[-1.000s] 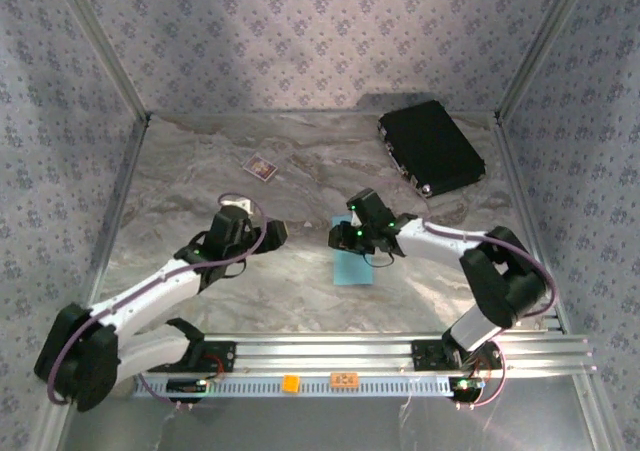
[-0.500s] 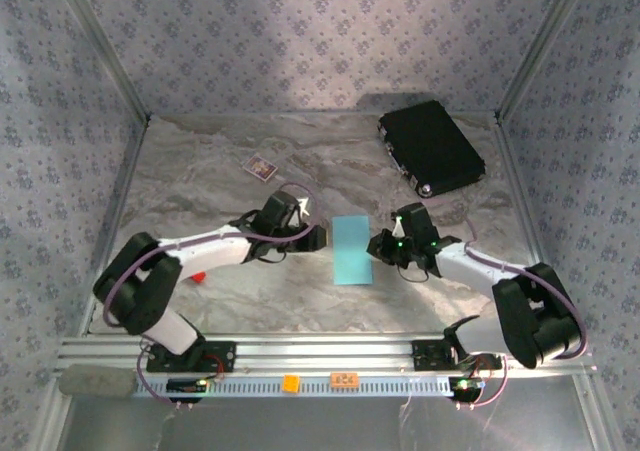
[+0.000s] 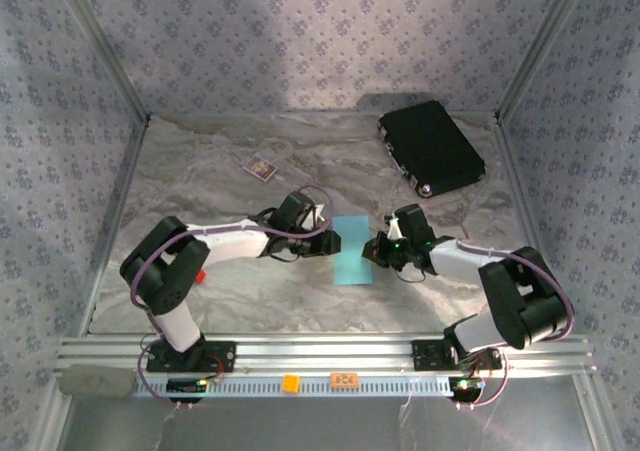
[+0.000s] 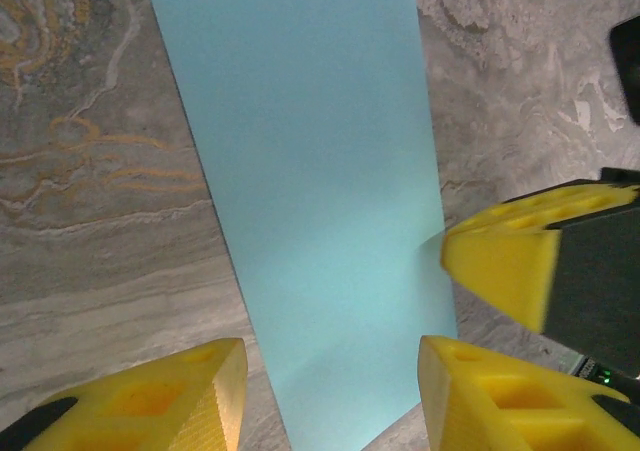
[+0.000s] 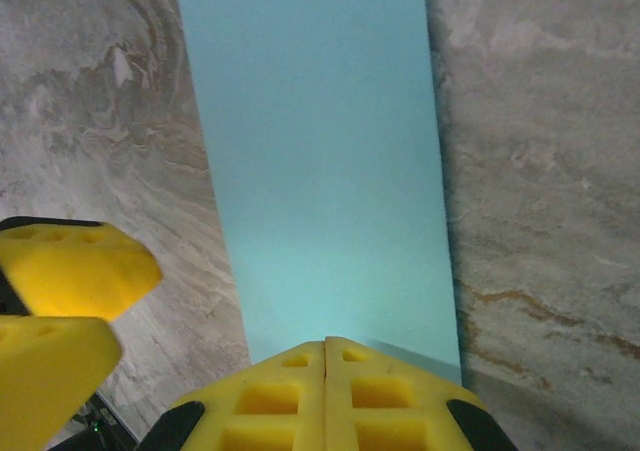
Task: Fold a paper plane with a square sheet of paper (pick it up from the middle)
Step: Third fold the triangle at the center of the table.
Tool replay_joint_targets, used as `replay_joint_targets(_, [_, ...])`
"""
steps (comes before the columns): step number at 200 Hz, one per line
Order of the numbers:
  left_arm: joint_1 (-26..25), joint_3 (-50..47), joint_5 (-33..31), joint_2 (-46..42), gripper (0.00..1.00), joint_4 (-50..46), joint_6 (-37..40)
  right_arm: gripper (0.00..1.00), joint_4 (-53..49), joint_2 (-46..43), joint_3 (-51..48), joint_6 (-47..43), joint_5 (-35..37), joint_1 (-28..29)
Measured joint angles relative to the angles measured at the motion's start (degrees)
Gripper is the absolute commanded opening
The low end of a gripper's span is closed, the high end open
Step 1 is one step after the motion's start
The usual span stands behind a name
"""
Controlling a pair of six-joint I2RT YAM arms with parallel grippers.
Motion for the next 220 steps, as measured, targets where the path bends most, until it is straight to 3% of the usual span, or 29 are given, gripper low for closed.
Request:
replay_joint_targets(72, [0.0, 1.46, 1.31, 3.34, 0.46, -2.36, -0.15, 0.06, 4.24, 4.39, -1.57, 1.05, -3.13, -2.29])
replay_joint_targets(115, [0.0, 2.56, 1.92, 4.59, 0.39, -3.32, -1.03, 0.06, 4.94, 4.74, -1.6, 1.75, -3.37, -2.34])
replay_joint_targets(220, [0.22, 4.39, 2.78, 6.69, 0.33, -5.42, -2.23, 0.06, 7.91, 5.16, -2.47, 4.0, -3.34, -2.32])
